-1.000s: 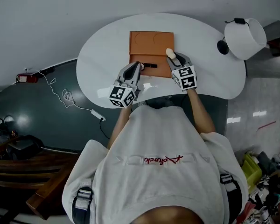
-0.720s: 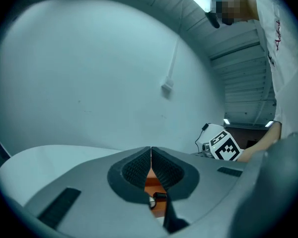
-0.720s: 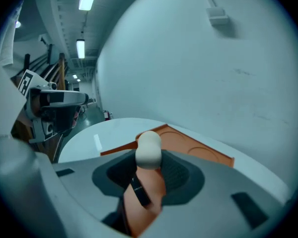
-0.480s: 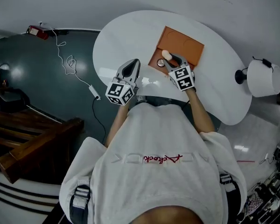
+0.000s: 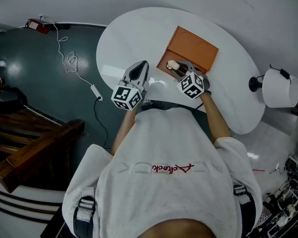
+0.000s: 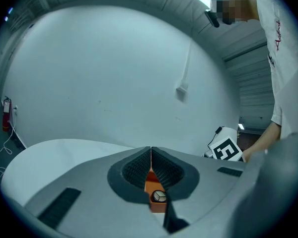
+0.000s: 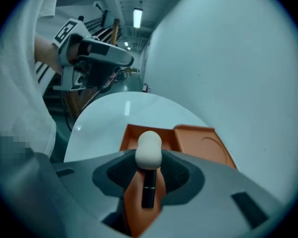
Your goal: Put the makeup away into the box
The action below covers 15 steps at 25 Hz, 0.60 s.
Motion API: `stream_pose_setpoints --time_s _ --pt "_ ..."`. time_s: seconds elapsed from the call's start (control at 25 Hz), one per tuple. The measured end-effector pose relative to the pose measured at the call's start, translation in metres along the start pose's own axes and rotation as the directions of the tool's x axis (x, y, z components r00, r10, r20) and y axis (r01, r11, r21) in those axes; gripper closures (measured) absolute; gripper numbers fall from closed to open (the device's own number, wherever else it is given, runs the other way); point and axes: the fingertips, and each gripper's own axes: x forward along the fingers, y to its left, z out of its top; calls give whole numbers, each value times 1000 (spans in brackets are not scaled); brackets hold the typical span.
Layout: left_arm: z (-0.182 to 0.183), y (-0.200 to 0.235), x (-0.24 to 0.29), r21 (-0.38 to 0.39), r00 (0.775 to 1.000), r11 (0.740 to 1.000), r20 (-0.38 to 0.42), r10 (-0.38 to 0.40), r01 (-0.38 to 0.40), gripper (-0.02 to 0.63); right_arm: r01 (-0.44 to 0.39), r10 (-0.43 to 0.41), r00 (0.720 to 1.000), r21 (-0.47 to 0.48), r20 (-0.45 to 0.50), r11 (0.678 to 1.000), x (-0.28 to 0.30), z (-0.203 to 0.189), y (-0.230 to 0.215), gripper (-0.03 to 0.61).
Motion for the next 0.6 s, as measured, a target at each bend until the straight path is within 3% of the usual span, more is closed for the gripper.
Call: stream_pose_setpoints --time_s 0.08,0.32,0.6 --pt "-3 -2 3 -8 1000 1000 -8 -6 6 601 -28 27 999 -39 -33 999 2 -7 6 420" --pt "-12 -4 9 -31 1000 999 -27 -9 8 601 -84 83 994 -13 -69 996 9 -20 13 419" --pt "-20 1 8 -45 999 999 -42 11 -12 601 -93 94 995 29 -39 995 12 -18 10 353"
